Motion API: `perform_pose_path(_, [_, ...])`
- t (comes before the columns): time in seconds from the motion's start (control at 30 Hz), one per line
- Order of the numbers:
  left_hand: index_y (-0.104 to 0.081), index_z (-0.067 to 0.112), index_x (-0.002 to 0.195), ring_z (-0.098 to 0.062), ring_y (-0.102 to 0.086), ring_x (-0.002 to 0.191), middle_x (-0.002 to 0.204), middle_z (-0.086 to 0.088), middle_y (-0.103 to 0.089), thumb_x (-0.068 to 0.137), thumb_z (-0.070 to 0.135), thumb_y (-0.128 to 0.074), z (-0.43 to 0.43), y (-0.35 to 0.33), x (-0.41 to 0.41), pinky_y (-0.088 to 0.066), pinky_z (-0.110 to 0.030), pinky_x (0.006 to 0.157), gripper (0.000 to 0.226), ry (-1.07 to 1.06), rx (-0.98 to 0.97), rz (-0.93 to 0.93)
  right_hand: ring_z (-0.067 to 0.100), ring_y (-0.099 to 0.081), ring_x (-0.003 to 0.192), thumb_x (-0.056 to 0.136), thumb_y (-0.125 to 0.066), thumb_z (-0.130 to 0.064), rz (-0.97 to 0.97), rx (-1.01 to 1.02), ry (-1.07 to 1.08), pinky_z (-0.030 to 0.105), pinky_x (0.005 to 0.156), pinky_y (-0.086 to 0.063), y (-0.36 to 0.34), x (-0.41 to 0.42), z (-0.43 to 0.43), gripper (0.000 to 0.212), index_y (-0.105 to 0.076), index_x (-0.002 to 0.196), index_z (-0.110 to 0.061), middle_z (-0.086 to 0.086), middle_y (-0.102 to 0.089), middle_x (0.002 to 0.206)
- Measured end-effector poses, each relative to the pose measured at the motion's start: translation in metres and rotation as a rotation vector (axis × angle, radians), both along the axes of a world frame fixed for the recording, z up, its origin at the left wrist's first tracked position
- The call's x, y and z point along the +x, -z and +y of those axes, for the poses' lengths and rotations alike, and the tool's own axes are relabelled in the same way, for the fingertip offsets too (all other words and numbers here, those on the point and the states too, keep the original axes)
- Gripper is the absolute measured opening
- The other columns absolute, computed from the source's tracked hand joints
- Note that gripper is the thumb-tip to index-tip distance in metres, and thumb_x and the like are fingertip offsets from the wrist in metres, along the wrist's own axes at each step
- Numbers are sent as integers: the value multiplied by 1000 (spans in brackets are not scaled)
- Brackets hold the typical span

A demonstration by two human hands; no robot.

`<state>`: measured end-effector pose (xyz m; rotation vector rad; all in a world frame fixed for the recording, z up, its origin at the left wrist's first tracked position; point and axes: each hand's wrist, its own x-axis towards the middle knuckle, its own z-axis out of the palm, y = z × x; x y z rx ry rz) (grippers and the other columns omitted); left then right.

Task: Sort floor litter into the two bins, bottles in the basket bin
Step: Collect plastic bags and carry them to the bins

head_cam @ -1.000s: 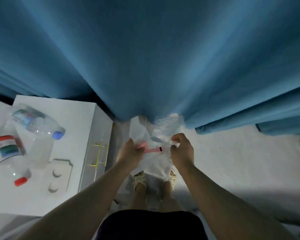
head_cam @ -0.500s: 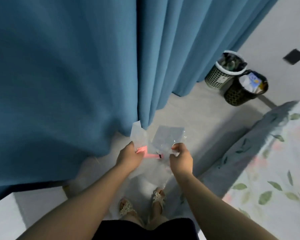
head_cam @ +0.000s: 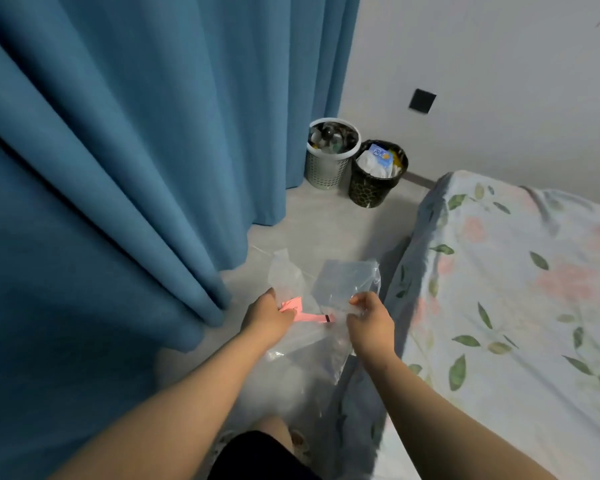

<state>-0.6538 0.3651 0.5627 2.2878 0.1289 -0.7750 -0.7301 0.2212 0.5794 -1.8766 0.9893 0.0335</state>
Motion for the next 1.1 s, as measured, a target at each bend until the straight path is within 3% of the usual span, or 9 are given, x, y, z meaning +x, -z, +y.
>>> perform_pose_path(0.3, [-58, 11, 106, -29, -61, 93, 103, -10, -64, 82, 22, -59, -61, -2, 96, -48, -31, 76, 26, 25, -78, -1, 17, -49, 91, 81, -46, 5, -17, -8, 85, 22, 74, -35, -1, 80, -52, 29, -57, 102, -12, -3, -56, 102])
perform_pose_path(0.5, [-59, 13, 108, -29, -61, 95, 105, -10, -65, 81, 20, -57, -96, -3, 196, -50, -35, 83, 27, 112, -92, 6, 20, -52, 86, 82, -48, 5, -21, -50, 155, 20, 66, -39, -1, 163, -76, 26, -56, 97, -14, 2, -59, 107])
perform_pose_path(0.6, [-59, 13, 107, -29, -62, 95, 105, -10, -65, 82, 20, -57, -115, -8, 244, -48, -30, 76, 26, 170, -78, 8, 18, -51, 82, 83, -48, 4, 11, -60, 186, 8, 50, -37, -8, 205, -91, 27, -57, 104, -12, 0, -56, 106])
perform_pose_path(0.8, [-56, 14, 112, -30, -62, 96, 108, -9, -64, 85, 22, -55, -151, -17, 318, -41, -26, 69, 29, 289, -43, 17, 18, -50, 79, 83, -49, 2, 2, -73, 258, 5, 47, -36, -17, 274, -121, 24, -53, 95, -18, 1, -58, 107])
perform_pose_path(0.97, [-57, 13, 109, -29, -61, 91, 104, -11, -64, 82, 18, -56, -183, -14, 359, -50, -33, 77, 27, 300, -78, 63, 18, -51, 80, 82, -47, 2, 3, -34, 307, 13, 51, -36, -13, 309, -148, 25, -52, 94, -19, 2, -58, 109])
perform_pose_path(1.1, [-55, 15, 113, -24, -56, 86, 98, -4, -59, 84, 17, -56, -213, -12, 391, -42, -26, 71, 29, 330, -67, 47, 21, -54, 86, 81, -47, 2, 0, -7, 327, 24, 63, -39, -8, 341, -180, 25, -53, 93, -19, 4, -60, 109])
